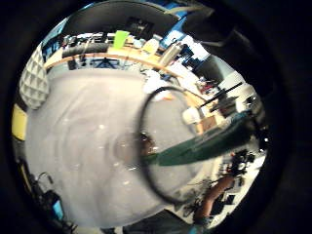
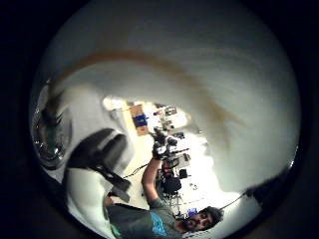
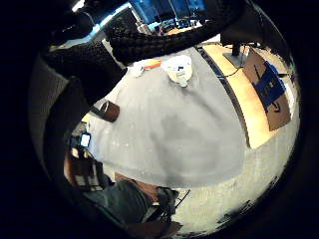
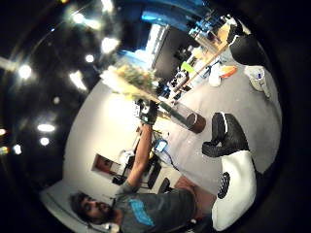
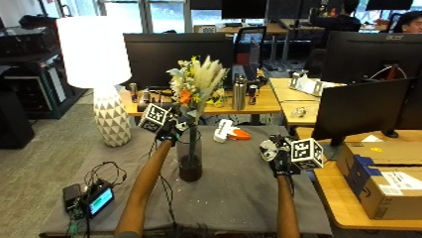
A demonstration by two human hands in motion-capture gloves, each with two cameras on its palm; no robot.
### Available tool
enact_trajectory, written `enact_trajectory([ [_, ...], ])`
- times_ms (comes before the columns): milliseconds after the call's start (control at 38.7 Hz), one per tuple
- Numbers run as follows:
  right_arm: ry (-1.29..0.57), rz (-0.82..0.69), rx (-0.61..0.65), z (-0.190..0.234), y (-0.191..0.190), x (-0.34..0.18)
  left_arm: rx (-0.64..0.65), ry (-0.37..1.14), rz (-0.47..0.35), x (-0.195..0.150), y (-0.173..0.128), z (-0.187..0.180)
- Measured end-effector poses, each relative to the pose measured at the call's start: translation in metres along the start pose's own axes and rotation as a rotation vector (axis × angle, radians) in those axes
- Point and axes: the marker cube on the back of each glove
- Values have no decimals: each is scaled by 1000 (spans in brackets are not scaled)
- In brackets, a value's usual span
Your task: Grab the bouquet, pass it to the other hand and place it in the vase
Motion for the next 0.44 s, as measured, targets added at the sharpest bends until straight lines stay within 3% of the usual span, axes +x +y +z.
enact_trajectory([
  [78, -2, -10, 1, 2, 1, -5, 21, -35, -13, 1, 14, -17],
  [258, -8, -27, -23, 13, 3, -21, 137, -112, 108, -13, 29, -66],
  [439, -23, -53, -38, 28, 5, -31, 204, -131, 169, -16, 53, -85],
])
